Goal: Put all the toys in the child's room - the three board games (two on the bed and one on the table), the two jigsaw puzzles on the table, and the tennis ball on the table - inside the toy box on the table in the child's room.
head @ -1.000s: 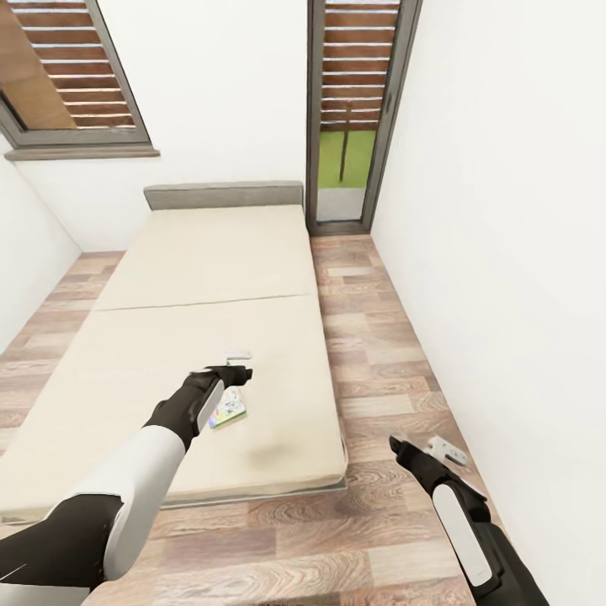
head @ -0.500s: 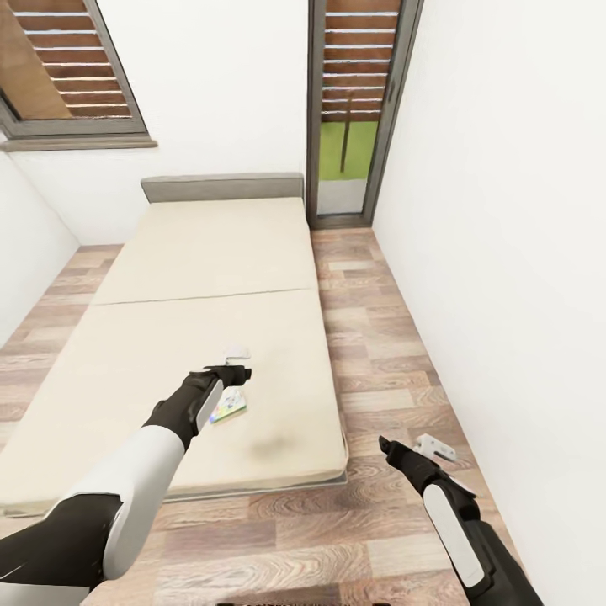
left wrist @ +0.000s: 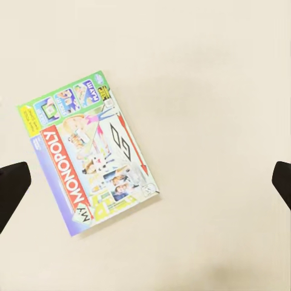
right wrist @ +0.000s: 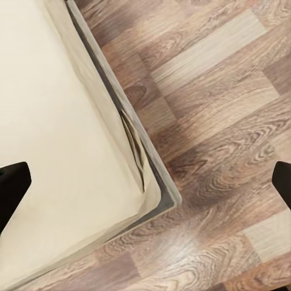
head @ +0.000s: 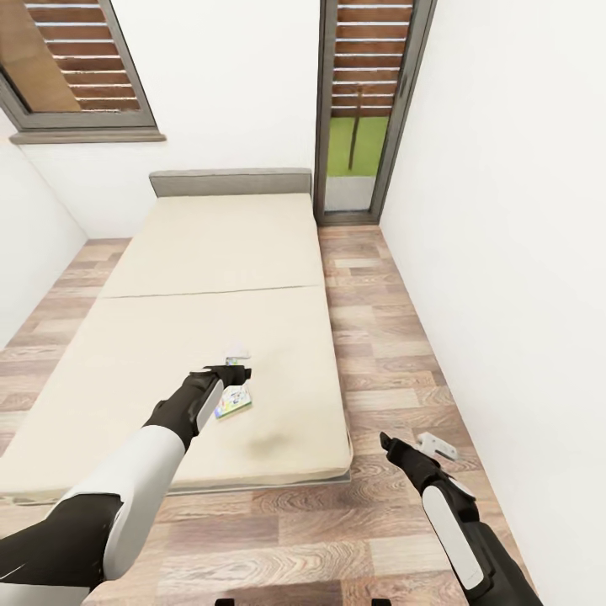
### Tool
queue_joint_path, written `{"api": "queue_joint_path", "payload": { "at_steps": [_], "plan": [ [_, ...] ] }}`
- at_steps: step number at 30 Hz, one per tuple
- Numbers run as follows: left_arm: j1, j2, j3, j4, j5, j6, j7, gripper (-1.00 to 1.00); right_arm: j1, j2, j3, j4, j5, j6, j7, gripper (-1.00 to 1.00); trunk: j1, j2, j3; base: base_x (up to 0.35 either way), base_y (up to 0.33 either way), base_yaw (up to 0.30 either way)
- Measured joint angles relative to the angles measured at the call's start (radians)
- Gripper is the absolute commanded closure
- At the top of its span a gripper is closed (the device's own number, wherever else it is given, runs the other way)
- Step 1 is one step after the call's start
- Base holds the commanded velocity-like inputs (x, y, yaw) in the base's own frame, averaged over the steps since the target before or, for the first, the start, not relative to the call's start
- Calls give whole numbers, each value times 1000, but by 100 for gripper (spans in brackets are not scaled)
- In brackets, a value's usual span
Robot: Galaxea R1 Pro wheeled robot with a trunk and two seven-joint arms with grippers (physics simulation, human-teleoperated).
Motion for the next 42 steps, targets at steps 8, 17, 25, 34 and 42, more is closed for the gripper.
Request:
{"api": "queue_joint_path", "payload": {
  "at_steps": [8, 17, 25, 34, 42],
  "plan": [
    [-1, -1, -2, 0, 0, -1, 7, -100, -1, -1, -2, 5, -2, -1, 0, -100, 0, 0, -7, 0, 0, 38],
    [-1, 2, -3, 0, 0, -3, 8, -100, -8, 1, -3, 40, -2, -2, 0, -100, 0, 0, -20, 0, 0, 76],
    [0, 6, -3, -8, 0, -11, 8, -100, -12, 1, -2, 51, -2, -1, 0, -100, 0, 0, -33, 0, 0, 81],
    [0, 6, -4, -9, 0, -78, 21, -100, -12, 2, -1, 51, -1, -1, 0, -100, 0, 0, -47, 0, 0, 81],
    [0, 4, -4, -9, 0, -92, 24, -100, -13, 1, -1, 52, -1, 1, 0, -100, 0, 0, -59, 0, 0, 80]
  ]
}}
